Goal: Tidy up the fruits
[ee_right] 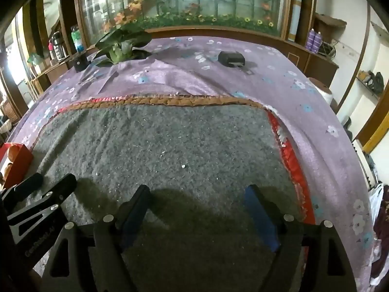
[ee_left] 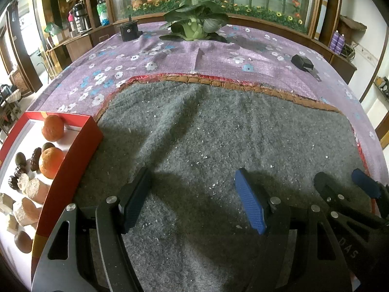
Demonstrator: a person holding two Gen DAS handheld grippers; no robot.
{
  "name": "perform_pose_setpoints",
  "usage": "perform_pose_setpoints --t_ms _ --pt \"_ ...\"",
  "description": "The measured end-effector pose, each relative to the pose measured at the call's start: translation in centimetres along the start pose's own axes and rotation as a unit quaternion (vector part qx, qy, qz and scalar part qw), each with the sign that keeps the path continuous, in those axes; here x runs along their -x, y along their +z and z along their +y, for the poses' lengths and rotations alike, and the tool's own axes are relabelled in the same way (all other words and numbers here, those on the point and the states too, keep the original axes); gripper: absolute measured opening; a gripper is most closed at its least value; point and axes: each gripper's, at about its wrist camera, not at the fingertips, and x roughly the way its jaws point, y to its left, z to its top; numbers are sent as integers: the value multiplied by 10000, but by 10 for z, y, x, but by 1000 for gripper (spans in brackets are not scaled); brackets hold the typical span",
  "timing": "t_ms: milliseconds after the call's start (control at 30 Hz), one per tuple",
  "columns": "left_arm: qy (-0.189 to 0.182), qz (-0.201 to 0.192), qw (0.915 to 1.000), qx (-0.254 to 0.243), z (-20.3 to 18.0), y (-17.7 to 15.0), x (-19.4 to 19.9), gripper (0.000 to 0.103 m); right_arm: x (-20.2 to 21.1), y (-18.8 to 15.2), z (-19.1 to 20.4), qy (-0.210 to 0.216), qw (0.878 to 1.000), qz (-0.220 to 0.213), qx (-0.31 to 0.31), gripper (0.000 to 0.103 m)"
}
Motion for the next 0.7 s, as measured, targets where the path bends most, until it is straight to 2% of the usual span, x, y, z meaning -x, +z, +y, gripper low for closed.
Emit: perform_pose_setpoints --t_ms 133,700 --pt "-10 1 10000 10 0 0 0 72 -1 0 0 71 10000 8 19 85" --pt "1 0 10000 -2 0 0 0 72 -1 0 3 61 10000 21 60 86"
